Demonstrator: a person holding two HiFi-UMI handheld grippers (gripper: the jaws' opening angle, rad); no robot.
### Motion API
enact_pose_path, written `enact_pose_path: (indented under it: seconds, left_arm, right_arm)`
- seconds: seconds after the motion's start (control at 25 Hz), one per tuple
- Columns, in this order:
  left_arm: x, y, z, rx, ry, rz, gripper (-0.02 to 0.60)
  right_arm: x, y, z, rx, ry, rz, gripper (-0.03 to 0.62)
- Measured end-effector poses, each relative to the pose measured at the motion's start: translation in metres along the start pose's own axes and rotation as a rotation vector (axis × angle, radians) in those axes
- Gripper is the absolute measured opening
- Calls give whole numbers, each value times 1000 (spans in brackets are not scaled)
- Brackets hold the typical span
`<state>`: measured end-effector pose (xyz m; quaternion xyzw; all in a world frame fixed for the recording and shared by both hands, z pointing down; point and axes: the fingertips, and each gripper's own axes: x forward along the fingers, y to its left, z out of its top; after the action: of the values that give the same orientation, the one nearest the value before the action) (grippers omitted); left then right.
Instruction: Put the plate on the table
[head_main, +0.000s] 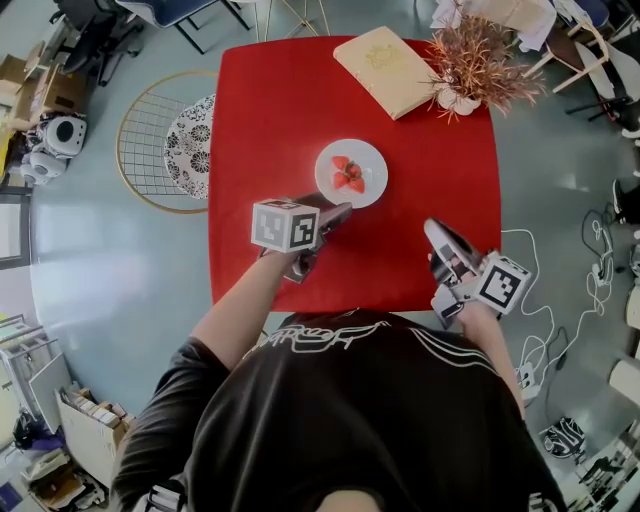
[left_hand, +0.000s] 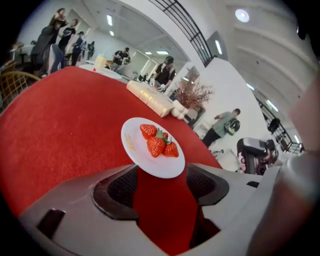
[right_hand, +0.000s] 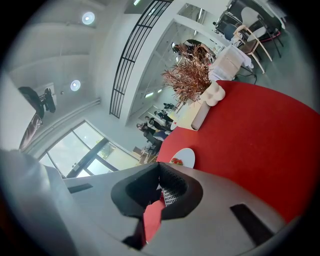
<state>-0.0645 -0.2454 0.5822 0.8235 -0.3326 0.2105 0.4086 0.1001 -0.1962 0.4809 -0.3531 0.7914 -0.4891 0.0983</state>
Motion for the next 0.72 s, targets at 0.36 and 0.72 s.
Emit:
enact_pose_path:
  seconds: [0.36,0.72]
  left_arm:
    - [4,1,-11,238,148,156,281]
    - [0,11,-17,398,159,276,154]
  right_arm:
    - [-15,0,-9,10,-3,-9,6]
    - [-35,-5,-18,6,-4,-37,6]
